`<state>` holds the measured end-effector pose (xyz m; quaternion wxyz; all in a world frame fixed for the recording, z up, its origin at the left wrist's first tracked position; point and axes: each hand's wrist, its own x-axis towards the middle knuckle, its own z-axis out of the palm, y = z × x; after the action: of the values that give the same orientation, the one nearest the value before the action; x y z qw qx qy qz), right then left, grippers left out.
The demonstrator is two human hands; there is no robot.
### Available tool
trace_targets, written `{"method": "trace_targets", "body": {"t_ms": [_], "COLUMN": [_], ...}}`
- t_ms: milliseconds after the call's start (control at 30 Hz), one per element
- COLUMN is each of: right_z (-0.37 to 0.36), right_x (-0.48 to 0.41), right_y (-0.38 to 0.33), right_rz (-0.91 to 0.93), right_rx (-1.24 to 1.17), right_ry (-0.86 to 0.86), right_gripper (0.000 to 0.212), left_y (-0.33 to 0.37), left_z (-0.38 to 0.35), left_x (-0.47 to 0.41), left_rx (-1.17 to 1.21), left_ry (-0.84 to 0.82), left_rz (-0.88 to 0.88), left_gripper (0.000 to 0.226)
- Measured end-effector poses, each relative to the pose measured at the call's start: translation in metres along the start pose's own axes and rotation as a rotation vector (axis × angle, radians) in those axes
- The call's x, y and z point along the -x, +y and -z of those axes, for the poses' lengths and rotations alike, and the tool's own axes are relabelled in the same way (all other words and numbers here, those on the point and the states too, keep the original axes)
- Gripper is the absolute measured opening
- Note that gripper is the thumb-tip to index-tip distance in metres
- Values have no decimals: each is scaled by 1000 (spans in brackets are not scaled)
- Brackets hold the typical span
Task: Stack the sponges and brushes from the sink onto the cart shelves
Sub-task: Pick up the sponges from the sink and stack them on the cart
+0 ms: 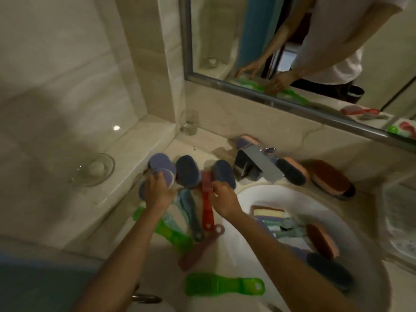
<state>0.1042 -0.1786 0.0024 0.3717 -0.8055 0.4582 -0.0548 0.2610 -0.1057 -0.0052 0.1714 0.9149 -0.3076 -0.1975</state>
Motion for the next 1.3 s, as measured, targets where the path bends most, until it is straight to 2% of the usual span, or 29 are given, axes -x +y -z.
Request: {"method": "trace_targets", "body": {"t_ms": [100,300,400,500,567,667,733,867,1033,1100,1300], "right_z": [-11,-24,-25,-29,-33,-34,-30,-2,64,96,198], "right_x": [-34,-83,-96,-102,-104,-107,-104,-82,-32,-8,78], "right_y": [-28,-52,-52,-47,-47,-52,-56,-64,-65,-55,-10], "right_rz": [-36,-183,-229,-317,-354,-368,-328,-70,212,263,250], "right_rx": [37,-5,51,-28,-62,-71,-83,-71,-142,-94,34], "right_ry": [-10,-46,-104,-118,-88,-60,-25,184,480,586,936], "right_gripper": [31,48,57,64,61,36,32,46,43,44,53], "left_y": [-20,-33,-36,-35,-35,-31,-27,-4,61,94,206], "left_z": [3,5,8,13,16,23,30,54,83,88,84], "left_x": [-24,-46,-51,-52,-52,-48,-43,-25,5,22,106], "left_rx": [-89,-272,-221,-109,-62,5,42,264,555,634,808], "left_ry": [27,77,127,189,211,238,279,369,372,359,198], "left_rz": [-68,-165,-156,-131,-107,-83,-83,-111,-143,-219,-451], "left_gripper": [79,68,59,52,53,52,49,45,48,53,54]}}
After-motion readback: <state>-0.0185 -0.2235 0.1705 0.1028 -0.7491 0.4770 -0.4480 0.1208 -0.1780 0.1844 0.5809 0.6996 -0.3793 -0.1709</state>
